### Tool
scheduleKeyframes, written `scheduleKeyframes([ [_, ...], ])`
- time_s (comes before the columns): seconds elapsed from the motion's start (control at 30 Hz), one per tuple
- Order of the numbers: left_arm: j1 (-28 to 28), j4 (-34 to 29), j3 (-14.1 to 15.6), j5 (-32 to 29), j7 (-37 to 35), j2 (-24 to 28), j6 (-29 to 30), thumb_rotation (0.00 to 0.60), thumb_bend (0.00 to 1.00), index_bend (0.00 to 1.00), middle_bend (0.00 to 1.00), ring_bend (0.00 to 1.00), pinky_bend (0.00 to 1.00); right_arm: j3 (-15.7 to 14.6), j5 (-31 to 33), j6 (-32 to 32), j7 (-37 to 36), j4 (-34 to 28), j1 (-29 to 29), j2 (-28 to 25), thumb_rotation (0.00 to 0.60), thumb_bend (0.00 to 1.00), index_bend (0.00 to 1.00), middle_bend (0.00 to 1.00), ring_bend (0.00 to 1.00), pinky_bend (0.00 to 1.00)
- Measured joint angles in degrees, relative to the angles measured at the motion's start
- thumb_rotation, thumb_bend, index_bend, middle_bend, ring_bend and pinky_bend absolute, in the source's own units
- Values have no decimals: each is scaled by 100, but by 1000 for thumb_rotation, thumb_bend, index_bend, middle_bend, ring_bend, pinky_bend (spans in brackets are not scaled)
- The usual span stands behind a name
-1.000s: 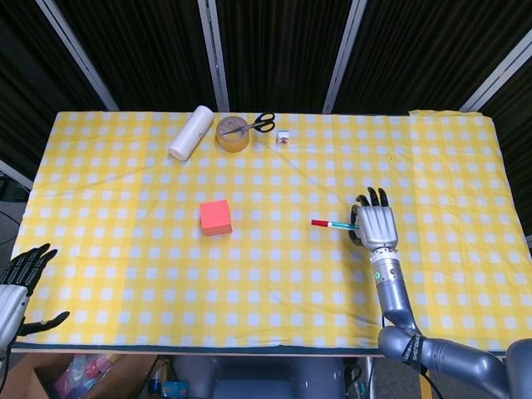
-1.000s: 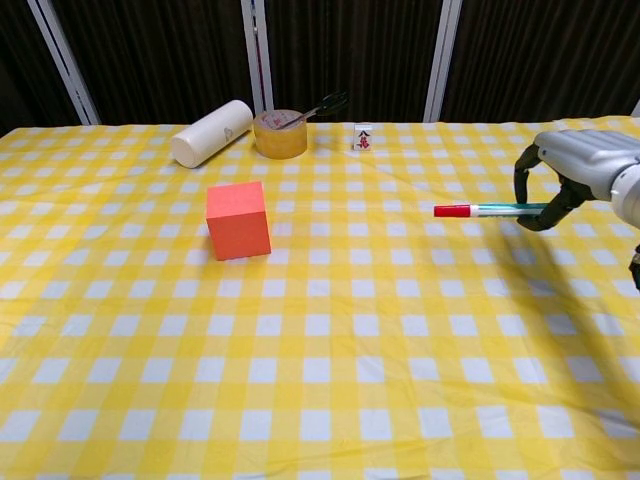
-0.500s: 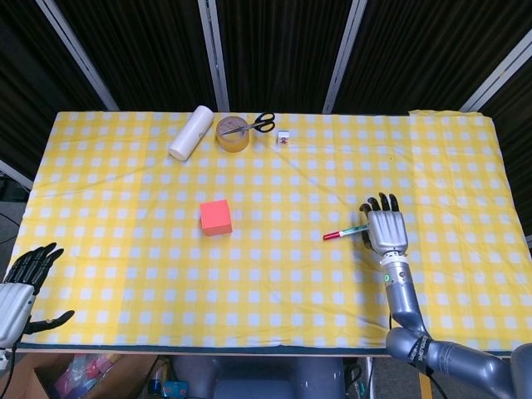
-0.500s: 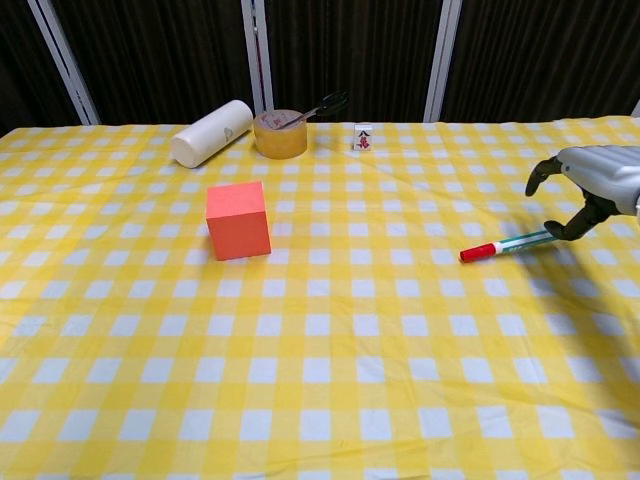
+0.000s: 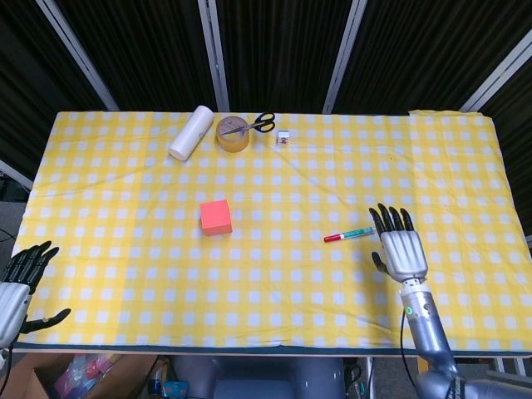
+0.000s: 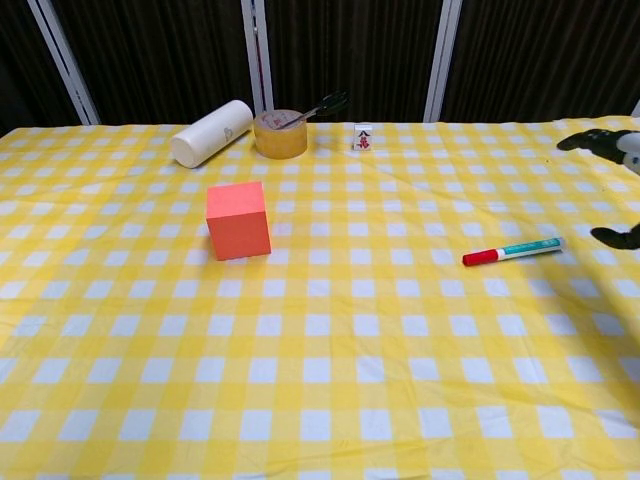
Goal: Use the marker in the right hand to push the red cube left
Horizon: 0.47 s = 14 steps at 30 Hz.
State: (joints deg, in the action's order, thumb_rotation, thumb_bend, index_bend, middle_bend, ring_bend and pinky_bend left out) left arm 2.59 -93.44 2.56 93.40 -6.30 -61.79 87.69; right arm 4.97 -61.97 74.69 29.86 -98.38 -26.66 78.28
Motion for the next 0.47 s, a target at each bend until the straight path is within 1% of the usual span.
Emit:
scheduleKeyframes([
  [0.1, -18, 42, -27, -23, 64, -36, 45, 600, 0, 0, 0, 0, 0, -433, -544, 307, -247, -457, 395, -489, 600, 323, 0, 0, 0, 0],
  [0.2, -35, 90, -51, -52, 157, -73, 78, 600, 0, 0, 0, 0, 0, -762, -1068, 610, -603, -681, 744, -849, 600, 313, 0, 0, 0, 0],
  [0.37, -60, 165, -96, -109, 331, -149, 127, 600, 0, 0, 0, 0, 0, -1215, -1897, 1149, -1248, -597, 1301, -1117, 600, 303, 0, 0, 0, 0],
  [0.47, -88, 203, -124, -91, 421, -213, 234, 600, 0, 0, 0, 0, 0, -1368, -2320, 1538, -1410, -346, 1596, -1139, 600, 303, 0, 0, 0, 0],
])
